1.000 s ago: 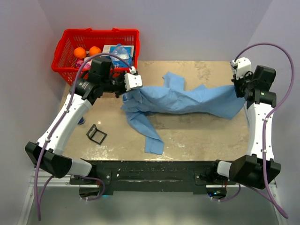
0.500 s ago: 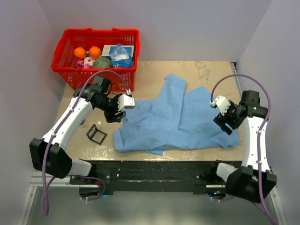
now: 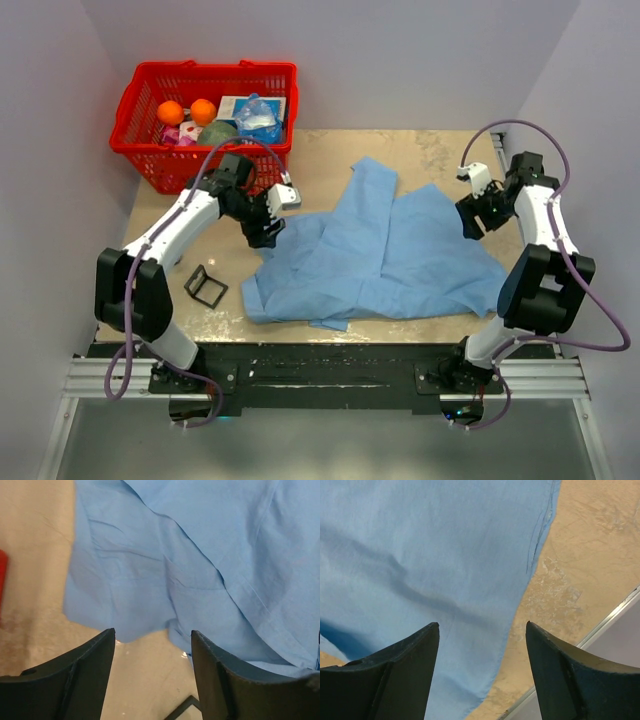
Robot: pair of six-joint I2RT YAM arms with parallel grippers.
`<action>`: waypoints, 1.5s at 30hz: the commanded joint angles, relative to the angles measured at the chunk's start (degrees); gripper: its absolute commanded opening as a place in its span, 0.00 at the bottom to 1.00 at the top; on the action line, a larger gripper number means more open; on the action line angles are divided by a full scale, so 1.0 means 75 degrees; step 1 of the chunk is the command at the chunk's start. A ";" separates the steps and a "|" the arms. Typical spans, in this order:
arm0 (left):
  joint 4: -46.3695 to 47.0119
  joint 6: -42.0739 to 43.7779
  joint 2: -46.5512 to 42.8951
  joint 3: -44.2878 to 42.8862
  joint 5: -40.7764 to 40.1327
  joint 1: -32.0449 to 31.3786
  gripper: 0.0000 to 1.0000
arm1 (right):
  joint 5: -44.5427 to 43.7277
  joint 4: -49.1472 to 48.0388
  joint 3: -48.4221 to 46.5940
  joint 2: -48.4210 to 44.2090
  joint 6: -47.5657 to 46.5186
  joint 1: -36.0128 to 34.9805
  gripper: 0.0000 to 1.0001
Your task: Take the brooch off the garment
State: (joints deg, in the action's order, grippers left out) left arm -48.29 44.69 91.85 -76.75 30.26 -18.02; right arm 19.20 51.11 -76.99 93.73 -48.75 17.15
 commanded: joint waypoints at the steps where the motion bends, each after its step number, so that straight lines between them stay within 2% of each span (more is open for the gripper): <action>1: -0.0393 0.0486 0.0034 0.0681 0.0033 0.0036 0.68 | -0.0052 -0.0054 -0.0059 0.0029 0.0020 0.0034 0.72; 4: -0.0627 0.0709 -0.0455 0.0706 0.0497 0.0222 0.69 | -0.0216 0.0111 0.0303 -0.0087 -0.0249 0.0022 0.71; 8: -0.1796 0.2532 -0.1441 0.1103 0.1390 0.0352 0.74 | -0.0450 0.0263 0.0796 -0.0322 -0.0565 0.0022 0.70; 10: -0.2114 0.2644 -0.1466 0.1233 0.1787 0.0317 0.75 | -0.0486 0.0310 0.0867 -0.0264 -0.0589 0.0034 0.70; 14: -0.3518 0.1874 -0.0390 0.0929 0.2480 0.0153 0.74 | -0.0404 0.0497 0.0528 -0.0041 -0.0321 0.0022 0.69; 18: -0.3604 0.1027 0.0303 0.1197 0.2843 0.0153 0.79 | -0.0170 0.0509 0.0468 0.0065 -0.0179 0.0022 0.69; 19: -0.3511 0.0991 0.0257 0.1349 0.3111 0.0118 0.79 | -0.0135 0.0509 0.0573 0.0065 -0.0214 0.0022 0.69; 23: -0.2131 -0.0469 0.0151 0.1550 0.3114 -0.0104 0.80 | -0.0403 0.0334 0.0925 -0.0110 -0.0716 0.0034 0.69; 27: -0.1869 -0.0954 0.0467 0.1527 0.3148 -0.0269 0.78 | -0.0673 0.0275 0.1276 -0.0380 -0.1339 0.0034 0.69; 30: -0.1846 -0.1071 0.0713 0.1515 0.3254 -0.0351 0.72 | -0.0720 0.0240 0.1476 -0.0509 -0.1574 0.0034 0.69; 32: -0.1788 -0.1199 0.0889 0.1491 0.3114 -0.0386 0.65 | -0.0674 0.0158 0.1512 -0.0533 -0.1562 0.0046 0.69; 37: -0.1484 -0.1879 0.1019 0.1584 0.2180 -0.0398 0.60 | -0.0451 0.0169 0.1488 -0.0661 -0.1387 0.0046 0.68; 45: -0.0875 -0.2875 0.0093 0.1818 0.1556 -0.0398 0.67 | -0.0895 0.0146 0.2155 -0.1271 -0.2123 0.0127 0.68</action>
State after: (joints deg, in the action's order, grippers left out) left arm -58.35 28.18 97.91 -63.94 44.27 -20.78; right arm 14.33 52.53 -63.94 87.99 -59.55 17.32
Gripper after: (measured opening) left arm 0.650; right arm 0.685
